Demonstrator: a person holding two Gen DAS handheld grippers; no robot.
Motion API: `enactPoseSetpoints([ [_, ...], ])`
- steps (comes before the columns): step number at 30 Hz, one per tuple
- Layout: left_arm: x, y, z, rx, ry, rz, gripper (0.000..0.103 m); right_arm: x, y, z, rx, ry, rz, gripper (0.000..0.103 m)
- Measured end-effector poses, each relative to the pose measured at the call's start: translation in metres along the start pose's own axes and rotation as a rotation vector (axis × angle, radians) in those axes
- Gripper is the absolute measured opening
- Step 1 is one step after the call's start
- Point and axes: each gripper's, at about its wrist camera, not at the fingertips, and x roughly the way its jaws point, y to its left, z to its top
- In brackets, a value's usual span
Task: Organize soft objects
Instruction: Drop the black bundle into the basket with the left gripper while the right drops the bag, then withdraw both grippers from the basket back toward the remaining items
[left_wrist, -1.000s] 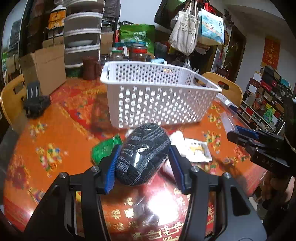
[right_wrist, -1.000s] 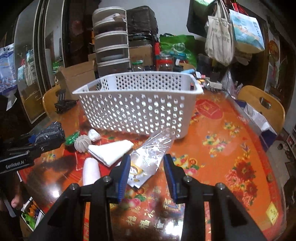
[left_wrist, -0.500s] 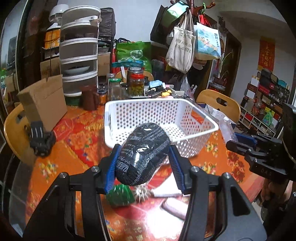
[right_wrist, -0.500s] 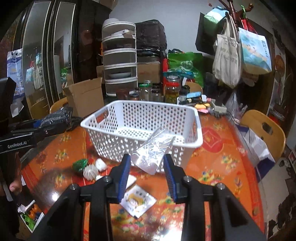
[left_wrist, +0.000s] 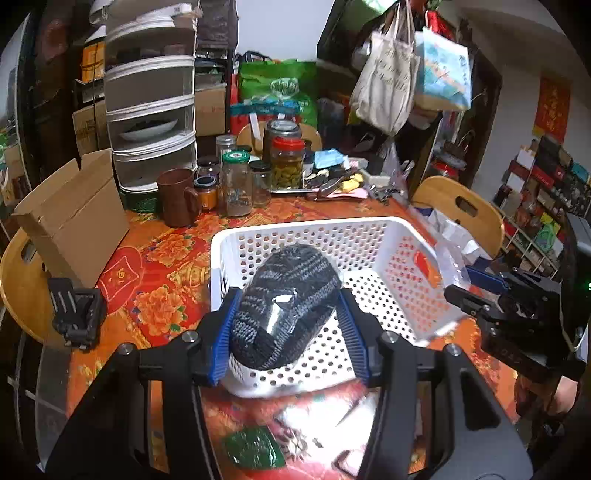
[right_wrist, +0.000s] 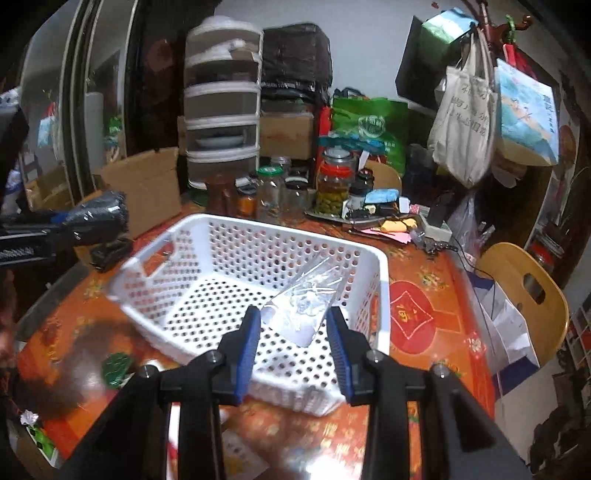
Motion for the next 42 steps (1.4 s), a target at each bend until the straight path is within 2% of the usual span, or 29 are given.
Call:
enactPoseSetpoints([
  [5, 0.046, 0.0, 0.014, -0.01, 0.073, 0.021, 0.049, 0.047, -0.011, 0.01, -0.003, 0.069, -0.008, 0.036],
  [10, 0.094, 0.001, 0.01, -0.028, 0.168, 0.021, 0.049, 0.081, -0.02, 0.01, 0.001, 0.133, -0.024, 0.036],
  [14, 0.123, -0.001, 0.005, -0.026, 0.218, 0.039, 0.049, 0.095, -0.024, 0.008, 0.012, 0.163, -0.002, 0.036],
  [20, 0.148, 0.001, -0.004, -0.035, 0.249, 0.054, 0.05, 0.105, -0.019, 0.005, -0.025, 0.193, 0.008, 0.036],
  [27, 0.151, 0.005, -0.006, -0.052, 0.232, 0.06, 0.051, 0.11, -0.017, 0.002, -0.032, 0.195, 0.032, 0.037],
  [29, 0.15, 0.005, -0.006, -0.049, 0.226, 0.059, 0.056, 0.109, -0.016, 0.003, -0.025, 0.185, 0.024, 0.037],
  [31, 0.149, 0.002, -0.006, -0.042, 0.219, 0.056, 0.065, 0.108, -0.015, 0.004, -0.026, 0.186, 0.035, 0.038],
  [33, 0.145, 0.001, -0.005, -0.037, 0.207, 0.054, 0.072, 0.108, -0.014, 0.003, -0.034, 0.185, 0.031, 0.044],
  [35, 0.14, -0.001, -0.005, -0.034, 0.198, 0.045, 0.078, 0.106, -0.012, 0.003, -0.037, 0.178, 0.032, 0.058],
  [37, 0.133, -0.003, -0.004, -0.024, 0.181, 0.043, 0.088, 0.102, -0.011, 0.004, -0.04, 0.162, 0.03, 0.065],
  [38, 0.128, -0.004, -0.003, -0.018, 0.171, 0.047, 0.09, 0.099, -0.01, 0.005, -0.043, 0.153, 0.027, 0.07],
  [42, 0.111, -0.007, 0.003, -0.008, 0.138, 0.05, 0.103, 0.088, -0.01, 0.009, -0.048, 0.127, 0.013, 0.08],
])
